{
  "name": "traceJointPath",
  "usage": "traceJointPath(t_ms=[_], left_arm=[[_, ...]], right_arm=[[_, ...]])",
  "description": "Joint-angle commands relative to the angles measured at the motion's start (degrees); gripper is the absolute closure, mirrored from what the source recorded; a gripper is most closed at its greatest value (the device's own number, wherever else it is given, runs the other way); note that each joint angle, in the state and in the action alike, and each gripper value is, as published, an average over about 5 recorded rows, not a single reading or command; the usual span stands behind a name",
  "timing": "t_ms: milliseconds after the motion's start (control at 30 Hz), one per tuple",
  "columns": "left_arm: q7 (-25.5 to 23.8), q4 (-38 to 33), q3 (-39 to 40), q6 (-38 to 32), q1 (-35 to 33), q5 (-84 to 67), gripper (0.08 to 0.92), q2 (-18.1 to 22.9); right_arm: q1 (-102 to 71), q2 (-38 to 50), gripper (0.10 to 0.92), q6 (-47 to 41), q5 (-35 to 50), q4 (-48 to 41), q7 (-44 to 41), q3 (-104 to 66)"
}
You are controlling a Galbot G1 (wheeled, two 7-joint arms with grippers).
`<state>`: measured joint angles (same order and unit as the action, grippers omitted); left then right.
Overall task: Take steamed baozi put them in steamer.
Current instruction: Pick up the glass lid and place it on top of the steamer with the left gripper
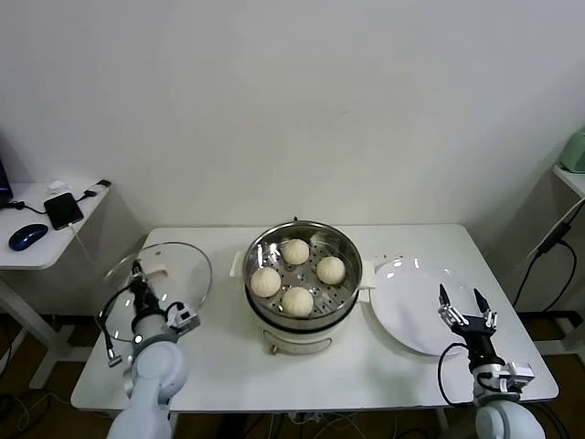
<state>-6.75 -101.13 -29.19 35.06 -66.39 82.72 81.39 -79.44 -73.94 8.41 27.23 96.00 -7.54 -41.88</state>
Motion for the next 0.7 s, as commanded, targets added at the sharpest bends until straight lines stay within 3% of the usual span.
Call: traceJointPath(t_ms=[33, 167, 500, 700], left_arm=[[-16.5, -18.6, 7.7, 8.2, 1.0, 13.3, 0.840, 7.0], [-19.0, -19.9, 14.2, 9.8, 2.4, 11.9, 0.840, 8.6], [-15.5, -8.9, 27.2, 9.9, 11.4, 11.6, 0.840, 12.3], [-13.8, -6.8, 34.8, 9.9, 14.7, -1.8, 0.840, 13.1]], right_arm=[[-0.2, -0.1, 0.203, -0.1, -0.5, 0.7, 0.1, 0.5], [-0.8, 0.0, 0.203, -0.3, -0.7, 1.5, 0.5, 0.5], [-1.3, -0.6, 0.203, -0.8, -2.1, 1.5, 1.0, 1.1], [-0.5, -1.0, 0.203, -0.7, -2.5, 0.8, 0.9, 1.4]])
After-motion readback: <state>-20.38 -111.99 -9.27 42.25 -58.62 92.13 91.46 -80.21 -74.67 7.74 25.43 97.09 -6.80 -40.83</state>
